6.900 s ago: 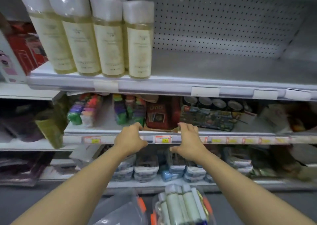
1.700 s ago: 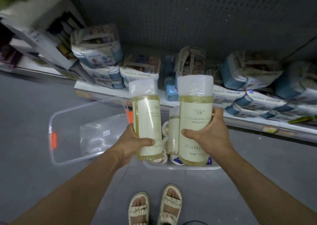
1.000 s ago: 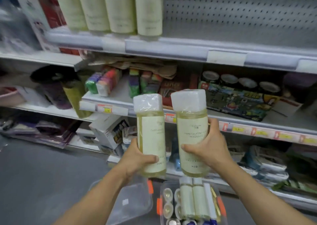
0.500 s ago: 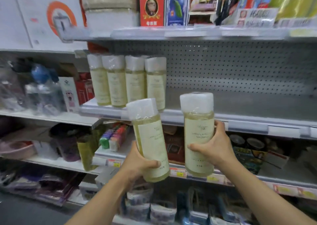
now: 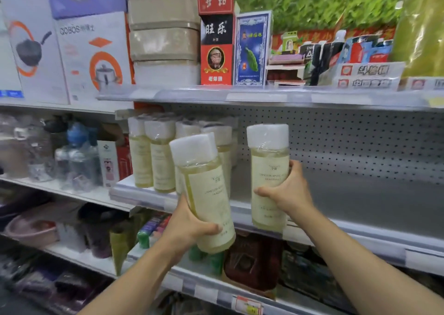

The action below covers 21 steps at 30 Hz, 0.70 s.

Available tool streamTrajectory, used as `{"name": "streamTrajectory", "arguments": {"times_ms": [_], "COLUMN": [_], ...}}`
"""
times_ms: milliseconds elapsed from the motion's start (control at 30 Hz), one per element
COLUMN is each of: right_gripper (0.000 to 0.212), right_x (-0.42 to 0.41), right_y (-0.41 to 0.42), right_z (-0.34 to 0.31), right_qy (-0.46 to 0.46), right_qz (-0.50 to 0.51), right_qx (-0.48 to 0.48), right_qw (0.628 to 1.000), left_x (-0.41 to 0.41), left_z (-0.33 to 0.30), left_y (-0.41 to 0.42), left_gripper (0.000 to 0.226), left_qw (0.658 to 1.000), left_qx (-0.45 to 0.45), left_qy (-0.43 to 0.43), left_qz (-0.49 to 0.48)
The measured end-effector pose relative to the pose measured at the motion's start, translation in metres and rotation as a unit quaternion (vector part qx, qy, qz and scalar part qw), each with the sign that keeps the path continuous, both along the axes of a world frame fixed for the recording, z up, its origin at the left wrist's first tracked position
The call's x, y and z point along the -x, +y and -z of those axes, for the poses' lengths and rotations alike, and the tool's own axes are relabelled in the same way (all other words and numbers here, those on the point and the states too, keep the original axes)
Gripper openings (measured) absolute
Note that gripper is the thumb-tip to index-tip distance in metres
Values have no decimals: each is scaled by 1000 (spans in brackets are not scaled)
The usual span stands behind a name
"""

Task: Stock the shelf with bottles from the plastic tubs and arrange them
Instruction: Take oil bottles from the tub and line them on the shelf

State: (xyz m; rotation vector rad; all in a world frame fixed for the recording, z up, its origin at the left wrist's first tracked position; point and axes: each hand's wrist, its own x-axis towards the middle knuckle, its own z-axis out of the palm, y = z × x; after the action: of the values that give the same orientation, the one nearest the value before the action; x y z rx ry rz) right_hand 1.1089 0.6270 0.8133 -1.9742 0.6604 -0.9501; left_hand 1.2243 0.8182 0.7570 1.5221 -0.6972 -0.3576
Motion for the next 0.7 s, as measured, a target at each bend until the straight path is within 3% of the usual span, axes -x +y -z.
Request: {"name": "streamTrajectory", "arguments": {"times_ms": [267, 400, 533, 700], "right_gripper": [73, 77, 74, 91], "right_x": [-51, -65, -79, -86], "right_y": [-63, -76, -86, -98], "right_z": [9, 17, 19, 27], "right_qy": [57, 35, 37, 76], "right_qz": [-8, -28, -53, -86], "right_qx": [-37, -50, -58, -58], "right_qw": [998, 998, 996, 992], "left_x": [-3, -2, 0, 0], "left_z": [-8, -3, -5, -4], "left_y": [-37, -50, -62, -76], "left_gripper": [95, 99, 90, 91], "left_qw": [999, 998, 998, 997], "left_qx": [-11, -21, -24, -28], "left_qy": [-8, -9, -13, -18], "left_qz": [-28, -57, -65, -72]}}
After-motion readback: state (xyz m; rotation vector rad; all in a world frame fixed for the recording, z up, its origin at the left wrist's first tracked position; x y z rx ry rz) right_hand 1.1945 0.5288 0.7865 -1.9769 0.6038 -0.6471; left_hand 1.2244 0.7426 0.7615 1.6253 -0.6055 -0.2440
